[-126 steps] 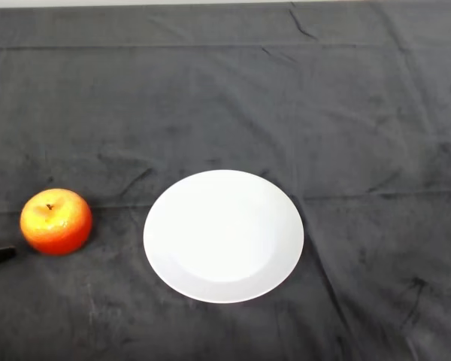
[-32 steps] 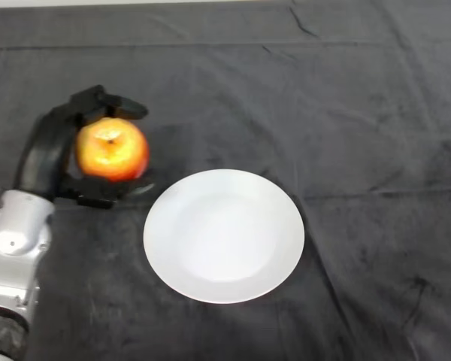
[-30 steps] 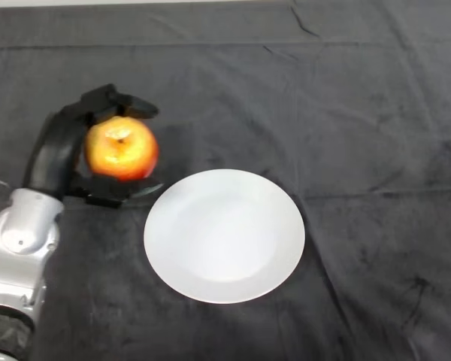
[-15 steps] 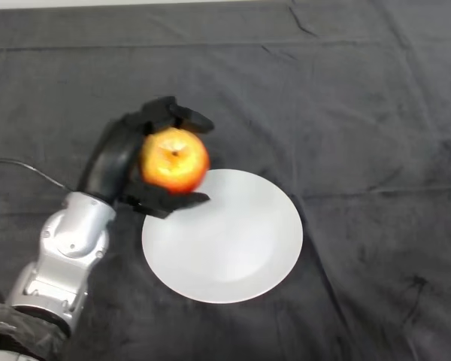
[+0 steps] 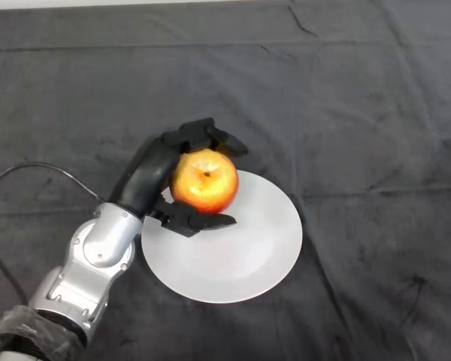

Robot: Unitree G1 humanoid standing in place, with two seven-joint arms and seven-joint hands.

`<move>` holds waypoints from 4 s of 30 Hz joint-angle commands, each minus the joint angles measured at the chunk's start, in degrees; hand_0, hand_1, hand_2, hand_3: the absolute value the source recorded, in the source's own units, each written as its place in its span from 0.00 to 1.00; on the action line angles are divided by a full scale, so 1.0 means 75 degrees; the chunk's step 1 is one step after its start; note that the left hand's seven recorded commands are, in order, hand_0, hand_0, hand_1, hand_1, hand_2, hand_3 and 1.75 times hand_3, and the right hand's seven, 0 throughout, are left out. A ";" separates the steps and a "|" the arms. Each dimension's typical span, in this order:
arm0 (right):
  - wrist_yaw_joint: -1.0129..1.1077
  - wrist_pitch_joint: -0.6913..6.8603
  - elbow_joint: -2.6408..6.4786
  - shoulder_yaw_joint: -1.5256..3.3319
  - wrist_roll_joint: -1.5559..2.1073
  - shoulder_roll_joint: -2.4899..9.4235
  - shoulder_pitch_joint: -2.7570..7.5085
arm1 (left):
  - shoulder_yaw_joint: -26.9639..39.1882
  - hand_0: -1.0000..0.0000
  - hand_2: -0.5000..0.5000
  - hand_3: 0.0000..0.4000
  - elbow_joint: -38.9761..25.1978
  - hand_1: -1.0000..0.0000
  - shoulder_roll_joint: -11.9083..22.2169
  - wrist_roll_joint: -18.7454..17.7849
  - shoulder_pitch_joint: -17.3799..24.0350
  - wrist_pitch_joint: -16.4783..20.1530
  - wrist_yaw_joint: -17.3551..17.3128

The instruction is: Move the apple to the plate

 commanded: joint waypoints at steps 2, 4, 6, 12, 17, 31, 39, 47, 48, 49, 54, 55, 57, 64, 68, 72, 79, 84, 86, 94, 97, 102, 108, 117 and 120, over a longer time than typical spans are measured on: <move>-0.0028 -0.0023 -0.0294 -0.0095 0.0085 -0.0124 -0.0126 | -0.0262 0.00 0.50 1.00 -0.0537 0.00 0.0120 -0.0171 0.0255 0.0094 0.0071; -0.0029 -0.0022 -0.0295 -0.0095 0.0086 -0.0124 -0.0126 | -0.0388 0.00 0.50 1.00 -0.0516 0.00 0.0120 -0.0199 0.0257 0.0088 0.0074; -0.0030 -0.0022 -0.0296 -0.0094 0.0086 -0.0124 -0.0126 | -0.0510 0.00 0.50 1.00 -0.0498 0.00 0.0122 -0.0225 0.0261 0.0087 0.0071; -0.0031 -0.0021 -0.0295 -0.0094 0.0088 -0.0125 -0.0126 | -0.0889 0.00 0.50 1.00 -0.0289 0.00 0.0125 -0.0215 0.0221 0.0014 0.0100; -0.0031 -0.0021 -0.0292 -0.0094 0.0090 -0.0126 -0.0127 | -0.1167 0.00 0.50 1.00 -0.0143 0.00 0.0172 -0.0112 0.0138 0.0041 0.0127; -0.0027 -0.0022 -0.0280 -0.0095 0.0095 -0.0131 -0.0132 | -0.1639 0.00 0.50 1.00 0.0049 0.00 0.0248 0.0039 0.0060 0.0157 0.0088; -0.0025 -0.0023 -0.0273 -0.0096 0.0097 -0.0134 -0.0134 | -0.1757 0.00 0.44 1.00 0.0138 0.12 0.0257 -0.0067 0.0005 0.0246 -0.0038; -0.0023 -0.0024 -0.0269 -0.0096 0.0099 -0.0135 -0.0135 | -0.1794 0.00 0.00 1.00 0.0102 1.00 0.0283 -0.0174 -0.0015 0.0350 -0.0119; -0.0023 -0.0024 -0.0269 -0.0096 0.0099 -0.0135 -0.0135 | -0.1797 0.03 0.02 0.97 0.0093 1.00 0.0285 -0.0185 -0.0016 0.0362 -0.0123; -0.0022 -0.0025 -0.0268 -0.0096 0.0099 -0.0135 -0.0135 | -0.1798 0.05 0.03 0.95 0.0081 1.00 0.0289 -0.0196 -0.0018 0.0375 -0.0128; -0.0022 -0.0025 -0.0267 -0.0096 0.0099 -0.0136 -0.0136 | -0.1773 0.74 0.37 0.26 0.0008 1.00 0.0321 -0.0267 -0.0035 0.0432 -0.0163; -0.0022 -0.0025 -0.0267 -0.0095 0.0100 -0.0136 -0.0136 | -0.1764 0.86 0.43 0.14 -0.0005 1.00 0.0327 -0.0282 -0.0038 0.0438 -0.0166; -0.0022 -0.0025 -0.0267 -0.0095 0.0100 -0.0136 -0.0136 | -0.1747 1.00 0.50 0.00 -0.0030 1.00 0.0333 -0.0305 -0.0040 0.0446 -0.0162; -0.0021 -0.0026 -0.0268 -0.0094 0.0100 -0.0136 -0.0135 | -0.1657 1.00 0.50 0.00 -0.0115 1.00 0.0343 -0.0405 -0.0064 0.0474 -0.0124; -0.0022 -0.0026 -0.0269 -0.0094 0.0100 -0.0135 -0.0135 | -0.1535 1.00 0.50 0.00 -0.0169 1.00 0.0394 -0.0513 -0.0100 0.0468 -0.0137; -0.0022 -0.0026 -0.0270 -0.0093 0.0100 -0.0135 -0.0134 | -0.1316 1.00 0.50 0.00 -0.0161 1.00 0.0490 -0.0656 -0.0170 0.0405 -0.0152; -0.0022 -0.0026 -0.0270 -0.0092 0.0100 -0.0135 -0.0134 | -0.0795 1.00 0.50 0.00 0.0052 1.00 0.0626 -0.0855 -0.0338 0.0251 0.0015; -0.0022 -0.0026 -0.0270 -0.0092 0.0101 -0.0135 -0.0134 | -0.0448 1.00 0.50 0.00 0.0242 1.00 0.0634 -0.0888 -0.0387 0.0153 0.0344; -0.0022 -0.0026 -0.0269 -0.0092 0.0101 -0.0135 -0.0134 | -0.0277 1.00 0.50 0.00 0.0317 1.00 0.0684 -0.0934 -0.0412 0.0119 0.0431; -0.0021 -0.0026 -0.0267 -0.0092 0.0102 -0.0136 -0.0135 | 0.0332 1.00 0.50 0.00 0.0454 1.00 0.0908 -0.1037 -0.0474 0.0108 0.0753; -0.0021 -0.0027 -0.0265 -0.0092 0.0102 -0.0137 -0.0136 | 0.0561 1.00 0.50 0.00 0.0506 1.00 0.1013 -0.1055 -0.0474 0.0076 0.0868; -0.0020 -0.0027 -0.0263 -0.0092 0.0103 -0.0138 -0.0136 | 0.0930 1.00 0.50 0.00 0.0599 1.00 0.1178 -0.1067 -0.0494 0.0051 0.1065; -0.0019 -0.0028 -0.0259 -0.0093 0.0103 -0.0139 -0.0138 | 0.1369 1.00 0.50 0.00 0.0818 1.00 0.1391 -0.1101 -0.0502 -0.0067 0.1252; -0.0015 -0.0029 -0.0248 -0.0095 0.0105 -0.0144 -0.0142 | 0.2108 1.00 0.50 0.00 0.1310 1.00 0.1843 -0.1278 -0.0526 -0.0261 0.1388; -0.0013 -0.0030 -0.0243 -0.0096 0.0106 -0.0146 -0.0144 | 0.2351 1.00 0.50 0.00 0.1476 1.00 0.1993 -0.1340 -0.0543 -0.0293 0.1444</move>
